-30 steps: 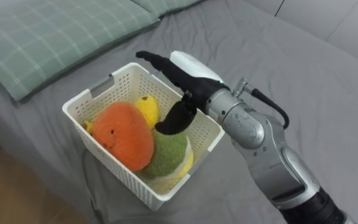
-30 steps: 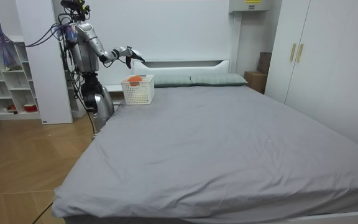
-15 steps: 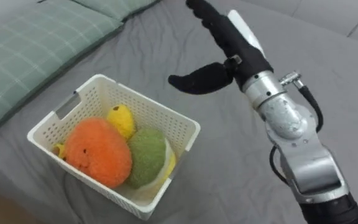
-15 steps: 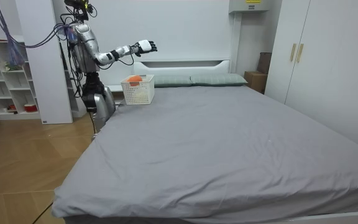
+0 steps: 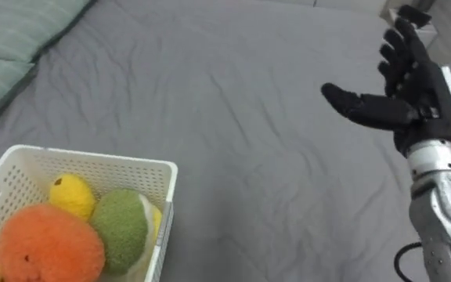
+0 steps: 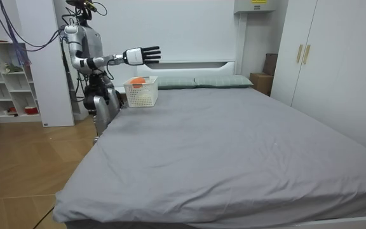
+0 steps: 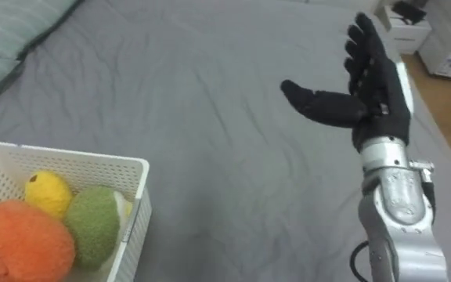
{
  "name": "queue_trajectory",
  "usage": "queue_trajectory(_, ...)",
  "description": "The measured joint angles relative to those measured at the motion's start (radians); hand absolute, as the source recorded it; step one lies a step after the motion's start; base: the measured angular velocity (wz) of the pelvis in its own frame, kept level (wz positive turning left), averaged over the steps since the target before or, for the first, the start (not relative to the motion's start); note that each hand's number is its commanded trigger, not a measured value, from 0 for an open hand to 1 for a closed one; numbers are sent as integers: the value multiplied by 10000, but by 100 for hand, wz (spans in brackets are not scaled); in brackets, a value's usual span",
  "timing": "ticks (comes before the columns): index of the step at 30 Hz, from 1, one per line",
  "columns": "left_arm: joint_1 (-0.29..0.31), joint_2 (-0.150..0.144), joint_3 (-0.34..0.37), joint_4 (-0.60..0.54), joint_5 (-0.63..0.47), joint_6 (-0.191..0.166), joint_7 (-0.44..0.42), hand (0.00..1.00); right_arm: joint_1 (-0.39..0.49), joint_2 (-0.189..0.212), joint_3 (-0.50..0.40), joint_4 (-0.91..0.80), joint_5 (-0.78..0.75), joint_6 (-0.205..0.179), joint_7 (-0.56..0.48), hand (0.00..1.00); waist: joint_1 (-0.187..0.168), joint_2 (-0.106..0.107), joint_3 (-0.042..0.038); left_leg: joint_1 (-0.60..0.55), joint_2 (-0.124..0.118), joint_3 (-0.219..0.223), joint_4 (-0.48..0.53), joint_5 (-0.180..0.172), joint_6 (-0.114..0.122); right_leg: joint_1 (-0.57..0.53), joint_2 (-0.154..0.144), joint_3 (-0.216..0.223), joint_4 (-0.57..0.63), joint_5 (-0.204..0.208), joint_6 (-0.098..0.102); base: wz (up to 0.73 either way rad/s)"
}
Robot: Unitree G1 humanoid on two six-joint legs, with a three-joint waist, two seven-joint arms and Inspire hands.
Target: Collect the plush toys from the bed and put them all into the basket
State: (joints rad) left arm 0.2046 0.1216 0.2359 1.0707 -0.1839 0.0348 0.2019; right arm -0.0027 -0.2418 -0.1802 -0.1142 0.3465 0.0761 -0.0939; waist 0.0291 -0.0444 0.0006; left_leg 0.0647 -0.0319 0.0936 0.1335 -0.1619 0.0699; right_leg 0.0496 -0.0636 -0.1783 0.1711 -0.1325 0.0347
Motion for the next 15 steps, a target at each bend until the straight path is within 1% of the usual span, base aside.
queue_trajectory(2,75,27,-2,7,-8,-1,2,0,440,-1,-514,391,445,-27,-507,0,-188,-17,-4,12,59,135,4,-63,-32,-21,64,133,-6,5,-12,-20)
queue_trajectory(3,75,31,0,22,-9,6,12,0,512,-1,-620,465,619,-38,-639,0,-278,-20,-2,8,64,137,4,-68,-35,-28,72,147,-7,5,-12,-10)
queue_trajectory(5,235,49,34,31,-20,11,54,0,836,1,-1034,863,1411,-144,-1126,0,-575,-47,-5,18,75,168,-2,-86,-50,-74,119,332,-24,8,-16,-7)
queue_trajectory(6,286,58,34,11,-20,10,59,0,910,4,-1161,1007,1612,-171,-1204,0,-659,-69,-10,18,78,195,-5,-91,-54,-90,130,374,-22,8,-17,-9)
queue_trajectory(7,327,63,36,-1,-9,10,86,0,1088,9,-1345,1275,1880,-239,-1458,0,-743,-74,-13,15,87,230,-5,-96,-53,-101,135,391,-21,9,-19,-6)
queue_trajectory(8,332,63,18,-38,-30,21,146,0,1196,32,-1478,1744,2191,-434,-1661,0,-820,-75,-13,6,87,232,-5,-96,-53,-114,133,391,-18,10,-19,-4)
queue_trajectory(9,330,63,3,-68,-43,36,179,0,1245,35,-1504,2034,2311,-531,-1773,0,-847,-78,-11,5,88,236,-5,-97,-52,-119,134,394,-18,10,-20,0)
queue_trajectory(10,332,62,-23,-90,-225,64,275,0,1367,44,-1552,2694,2483,-632,-1912,0,-895,-81,-14,8,92,243,-5,-100,-53,-116,134,392,-15,10,-20,-4)
queue_trajectory(12,353,62,-33,-86,-458,63,299,0,1644,86,-1559,3540,2802,-663,-2137,0,-856,-68,-3,6,108,318,-7,-112,-61,-129,145,399,-13,11,-23,-8)
queue_trajectory(13,357,62,-34,-88,-594,57,304,0,1807,148,-1560,4042,3090,-671,-2267,0,-854,-41,1,32,123,381,-2,-122,-63,-145,153,435,-12,16,-31,-14)
queue_trajectory(14,356,61,-49,-79,-686,55,304,0,1962,236,-1551,4519,3285,-736,-2322,0,-853,1,23,22,138,433,-2,-133,-69,-145,177,527,-9,22,-41,-13)
queue_trajectory(15,356,61,-42,-59,-694,56,303,0,2040,316,-1552,4805,3294,-827,-2324,0,-851,29,27,16,148,451,3,-140,-75,-146,195,592,-13,28,-50,-12)
